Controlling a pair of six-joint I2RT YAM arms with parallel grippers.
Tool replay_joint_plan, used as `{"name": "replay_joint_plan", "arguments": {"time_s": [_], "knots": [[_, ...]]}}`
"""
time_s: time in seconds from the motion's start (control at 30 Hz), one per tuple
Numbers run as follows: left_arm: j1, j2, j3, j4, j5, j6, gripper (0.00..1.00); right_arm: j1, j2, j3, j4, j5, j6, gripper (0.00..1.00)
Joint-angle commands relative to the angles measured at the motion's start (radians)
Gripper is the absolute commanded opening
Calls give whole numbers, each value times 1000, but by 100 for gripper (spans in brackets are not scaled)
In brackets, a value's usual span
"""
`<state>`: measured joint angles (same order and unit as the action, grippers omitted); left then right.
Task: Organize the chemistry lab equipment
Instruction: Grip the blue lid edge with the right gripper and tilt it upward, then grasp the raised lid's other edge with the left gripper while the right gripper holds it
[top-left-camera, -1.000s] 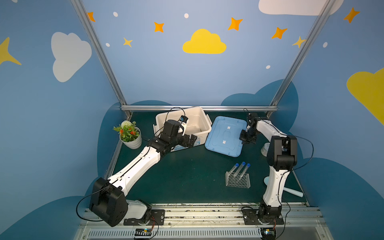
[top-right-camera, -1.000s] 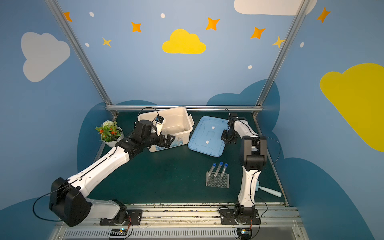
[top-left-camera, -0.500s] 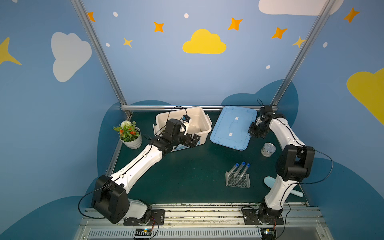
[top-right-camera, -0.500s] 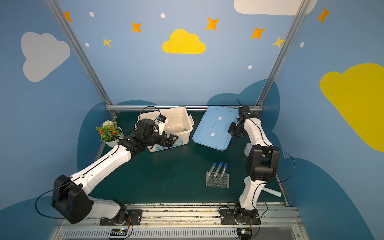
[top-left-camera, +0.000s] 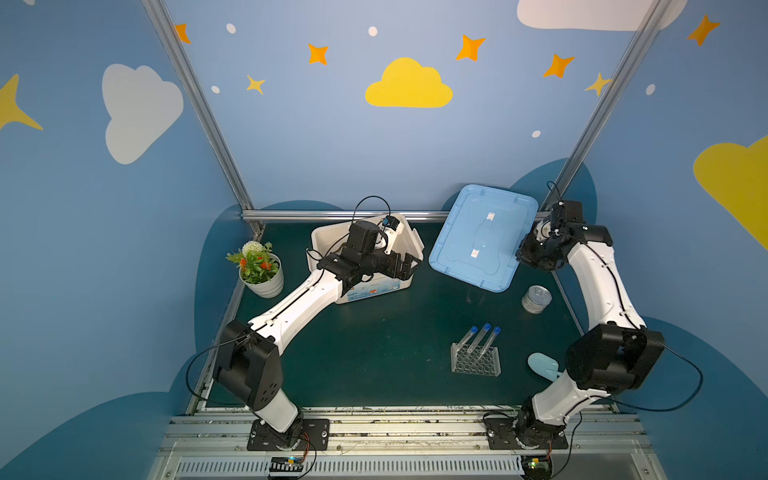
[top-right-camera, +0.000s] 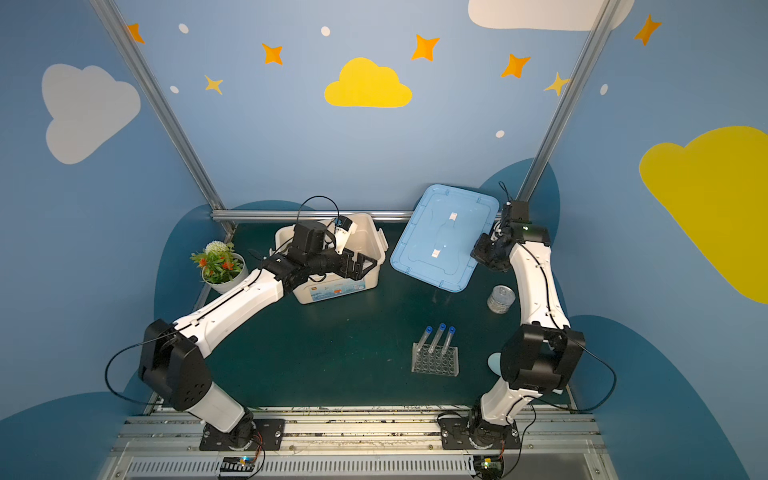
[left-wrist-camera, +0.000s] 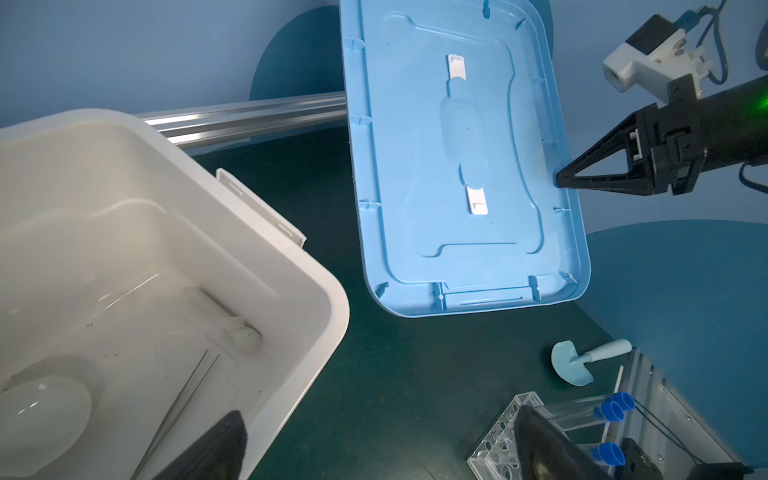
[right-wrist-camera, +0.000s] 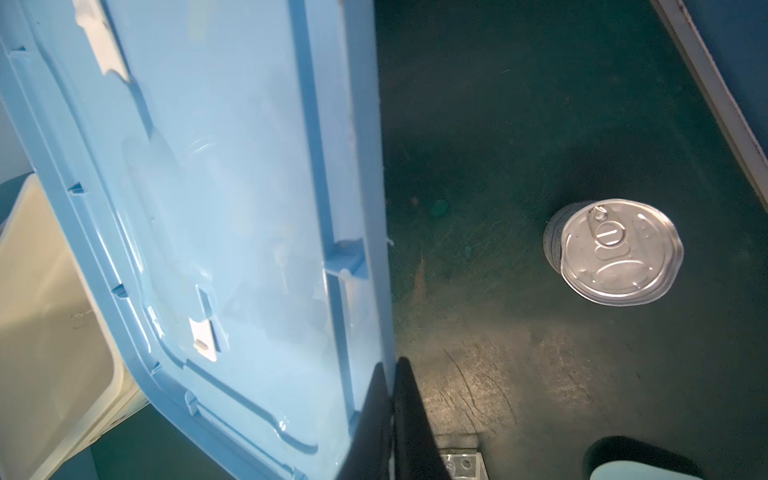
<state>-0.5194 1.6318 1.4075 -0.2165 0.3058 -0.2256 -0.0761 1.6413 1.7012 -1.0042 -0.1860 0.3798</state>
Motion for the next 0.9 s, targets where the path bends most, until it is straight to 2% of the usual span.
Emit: {"name": "replay_joint_plan", "arguments": {"time_s": [0.0,0.07,0.13,0.33,0.5,0.67,0.87], "knots": [[0,31,56,29,63,-23,100,-4,-88,-27,80,-66,-13,0],[0,61,85,44,77,-30,100,-1,-135,-101,185,-114,-25,0],[3,98,123,47,104,-39,100,9,-177,-154,257,-110,14,0],[12,188,224,41,162,-59,100,45,-145,-100,230,-191,10,0],[57,213,216,145,244,-154,99,61,-142,-117,290,-246,39,0],[69,212,216,197,288,-177,97,76,-120,-113,323,-314,45,0],[95,204,177,308,378,-276,83,90,-67,-88,334,-388,50,0]]}}
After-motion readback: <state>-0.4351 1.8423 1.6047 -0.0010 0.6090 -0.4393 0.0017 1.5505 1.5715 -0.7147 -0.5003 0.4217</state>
